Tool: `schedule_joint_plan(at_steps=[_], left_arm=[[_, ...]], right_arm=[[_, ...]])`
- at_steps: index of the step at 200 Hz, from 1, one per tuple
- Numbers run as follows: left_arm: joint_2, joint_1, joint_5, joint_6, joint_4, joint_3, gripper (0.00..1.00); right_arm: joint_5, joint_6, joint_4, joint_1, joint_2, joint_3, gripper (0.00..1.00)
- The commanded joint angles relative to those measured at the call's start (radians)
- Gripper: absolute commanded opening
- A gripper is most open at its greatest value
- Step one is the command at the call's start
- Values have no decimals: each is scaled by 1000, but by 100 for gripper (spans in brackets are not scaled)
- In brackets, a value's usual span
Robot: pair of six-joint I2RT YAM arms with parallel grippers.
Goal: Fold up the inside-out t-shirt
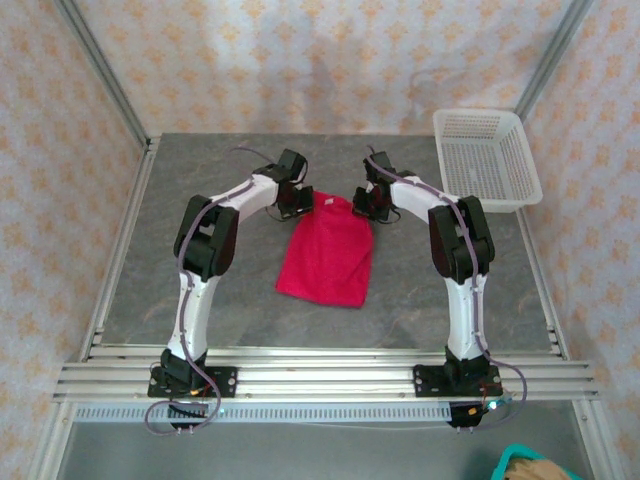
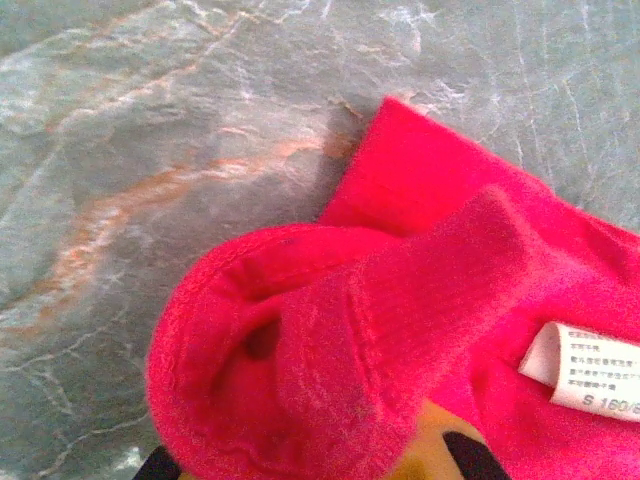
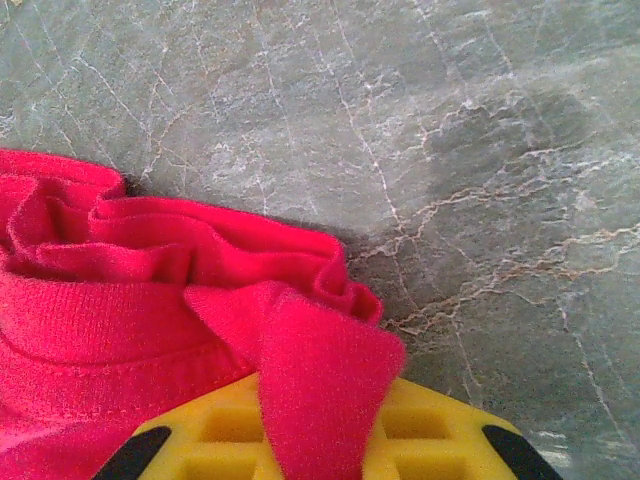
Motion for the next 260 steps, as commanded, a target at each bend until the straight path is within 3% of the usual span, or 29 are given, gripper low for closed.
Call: schedule_joint_plan(at_steps=[1, 65, 85, 122, 138, 155, 186, 206, 228, 260], left_arm=[[1, -17, 3, 10, -41, 13, 0], [-155, 32, 24, 35, -108, 184, 0], [-150, 61, 71, 20, -91, 295, 0], [-69, 100, 133, -13, -125, 663, 0], [-85, 100, 172, 10, -93, 679, 0], [-185, 93, 199, 63, 18, 457, 0], [-439, 59, 155, 73, 402, -215, 0], [-503, 39, 156, 5, 581, -535, 0], [-537, 6, 148, -43, 621, -720, 0], [-615, -45, 76, -22, 502, -786, 0]], right_arm=[[5, -17, -11, -7, -18, -3, 14], [24, -29, -43, -26, -140, 182, 5], [-4, -11, -49, -46, -135, 312, 4], [-90, -9, -139, -71, -48, 686, 4], [-135, -18, -137, -71, -47, 744, 4], [-216, -10, -67, -67, -104, 615, 4], [-292, 85, 383, -40, -335, -38, 6], [-321, 147, 551, -22, -398, -320, 6], [-311, 189, 639, 3, -451, -521, 6], [-272, 224, 657, 30, -540, -647, 6]])
